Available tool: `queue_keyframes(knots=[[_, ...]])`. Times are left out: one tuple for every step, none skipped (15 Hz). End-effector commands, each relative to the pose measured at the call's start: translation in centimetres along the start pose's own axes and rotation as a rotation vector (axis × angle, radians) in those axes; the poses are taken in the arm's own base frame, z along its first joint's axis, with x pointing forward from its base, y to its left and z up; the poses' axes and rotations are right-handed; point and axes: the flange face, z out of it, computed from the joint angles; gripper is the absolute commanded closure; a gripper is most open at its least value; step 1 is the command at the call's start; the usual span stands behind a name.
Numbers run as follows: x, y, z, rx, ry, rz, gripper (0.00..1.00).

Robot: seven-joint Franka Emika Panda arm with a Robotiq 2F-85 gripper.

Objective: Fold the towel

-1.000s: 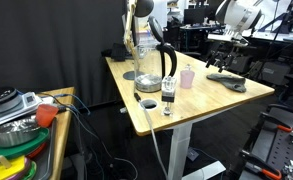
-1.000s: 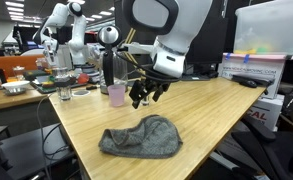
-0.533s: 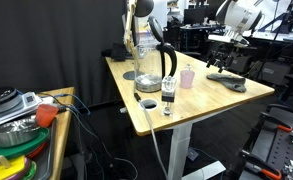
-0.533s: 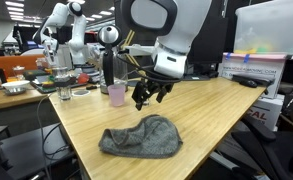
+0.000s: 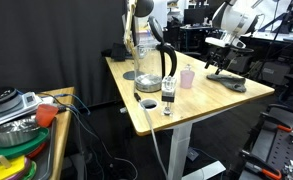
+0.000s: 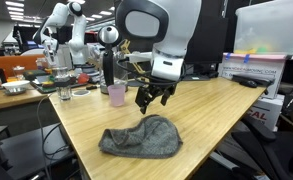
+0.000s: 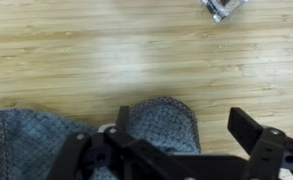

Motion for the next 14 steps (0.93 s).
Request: queue_keyframes(knots=[[-0.3,0.1,-0.1,0.066,0.048,0.036,0.00],[-0.3,0.2,0.0,0.068,0.053,0.049,0.00],[-0.2,0.5,0.1,0.053,0.044,0.071,0.00],[-0.2,0.9,0.4,0.034,0.032,0.090,0.00],[-0.1,1.4,0.7,0.016,0.022,0.110,0.00],[0.0,1.9,1.0,0.001,0.012,0.125,0.00],[0.0,2.3,1.3,-0.012,0.006,0.132,0.00],[0.2,2.6,1.8,-0.025,0.008,0.140,0.00],[0.3,2.7,2.0,-0.027,0.006,0.144,0.00],[0.4,2.8,2.0,-0.027,0.005,0.145,0.00],[0.5,2.6,1.9,-0.019,0.012,0.142,0.00],[0.6,2.3,1.7,-0.014,0.011,0.140,0.00],[0.6,2.0,1.5,-0.013,0.007,0.141,0.00],[0.6,1.6,1.2,-0.004,0.012,0.137,0.00]])
